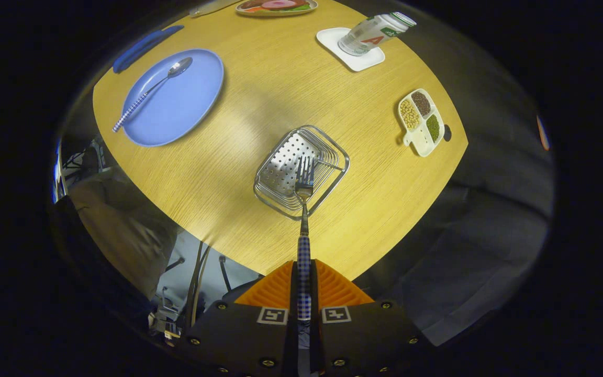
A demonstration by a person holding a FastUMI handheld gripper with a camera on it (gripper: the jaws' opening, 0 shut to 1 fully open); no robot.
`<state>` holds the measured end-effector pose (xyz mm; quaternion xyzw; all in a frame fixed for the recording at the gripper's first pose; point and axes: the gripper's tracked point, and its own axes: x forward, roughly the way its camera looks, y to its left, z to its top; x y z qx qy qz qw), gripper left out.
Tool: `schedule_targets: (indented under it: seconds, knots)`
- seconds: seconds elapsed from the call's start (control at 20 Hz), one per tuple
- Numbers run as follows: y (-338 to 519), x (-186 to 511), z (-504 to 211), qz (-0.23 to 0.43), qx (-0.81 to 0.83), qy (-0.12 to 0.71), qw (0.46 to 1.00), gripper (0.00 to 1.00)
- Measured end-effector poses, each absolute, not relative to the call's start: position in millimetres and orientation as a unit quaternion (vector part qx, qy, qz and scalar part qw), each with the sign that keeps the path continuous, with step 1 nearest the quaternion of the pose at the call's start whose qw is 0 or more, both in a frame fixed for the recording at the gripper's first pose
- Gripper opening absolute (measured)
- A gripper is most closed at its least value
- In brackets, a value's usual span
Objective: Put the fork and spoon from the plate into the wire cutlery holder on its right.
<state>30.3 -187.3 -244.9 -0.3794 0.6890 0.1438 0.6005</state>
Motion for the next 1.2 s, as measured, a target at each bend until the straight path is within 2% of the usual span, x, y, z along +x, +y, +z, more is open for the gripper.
schedule_targets:
  seconds: [0.75,0.9,0.95,1.2]
  knots:
    - [-177.6,51.5,-279.5,0.126,-0.296,0.743,0.587,0.11]
    - [-177.8,55.1,-275.2,0.12,-0.285,0.737,0.601,0.15]
    - [-177.3,55.0,-272.9,0.119,-0.281,0.735,0.606,0.27]
    - [-162.3,55.4,-246.7,0.116,-0.251,0.708,0.65,0.27]
